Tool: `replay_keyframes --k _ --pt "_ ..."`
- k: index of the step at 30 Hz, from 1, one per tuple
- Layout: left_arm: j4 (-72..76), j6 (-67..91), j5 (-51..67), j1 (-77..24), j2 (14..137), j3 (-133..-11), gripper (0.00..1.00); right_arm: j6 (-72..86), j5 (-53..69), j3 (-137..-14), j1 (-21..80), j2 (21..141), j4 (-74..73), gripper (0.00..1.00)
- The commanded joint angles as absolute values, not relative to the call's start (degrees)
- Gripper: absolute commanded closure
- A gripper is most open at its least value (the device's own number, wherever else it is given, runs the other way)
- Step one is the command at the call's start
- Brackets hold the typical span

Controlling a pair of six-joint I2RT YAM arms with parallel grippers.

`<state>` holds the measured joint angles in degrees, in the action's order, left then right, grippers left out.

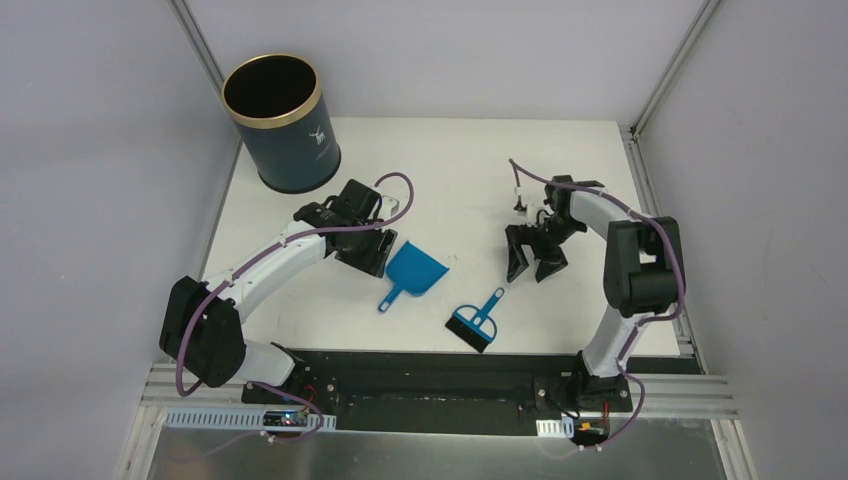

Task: Sweep away the paper scraps from the table

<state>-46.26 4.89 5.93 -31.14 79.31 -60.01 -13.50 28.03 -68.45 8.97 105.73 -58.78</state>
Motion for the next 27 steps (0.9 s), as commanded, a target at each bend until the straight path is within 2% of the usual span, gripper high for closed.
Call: replay_keyframes --k 1,4,5,6,7,15,18,23,27 --pt "-45.62 5.39 3.23 -31.20 78.02 -59.43 0.43 -12.13 25.40 -68.30 5.67 97.64 -54.75 0.01" --pt "-45.64 5.91 3.32 -31.20 78.90 -59.36 0.42 -11.12 28.08 -67.43 4.46 92.31 -52.25 0.00" --pt "-45.68 6.04 3.41 -31.20 79.25 -59.41 0.27 -10.63 27.79 -67.13 4.40 90.44 -51.14 0.00" --pt "-45.74 6.13 3.24 -31.20 79.47 -59.47 0.05 -9.97 27.16 -66.80 4.27 87.65 -49.68 0.00" --pt "-45.92 6.34 2.94 -31.20 79.49 -59.57 0.01 -9.17 26.04 -66.62 4.02 85.51 -48.34 0.00" --pt "-44.65 7.26 -3.74 -31.20 72.80 -59.63 0.01 -4.12 23.58 -62.22 0.09 68.54 -33.98 0.00" --pt "-41.12 8.22 -7.50 -31.20 63.78 -57.76 0.01 -4.12 23.58 -60.20 0.09 63.99 -28.82 0.00" --pt "-30.27 10.65 -15.07 -31.20 45.97 -48.00 0.01 -4.12 23.58 -58.61 0.09 60.93 -26.61 0.00" --pt "-24.87 10.15 -17.36 -31.20 39.10 -42.49 0.01 -4.12 23.58 -53.77 -1.85 59.92 -23.85 0.00"
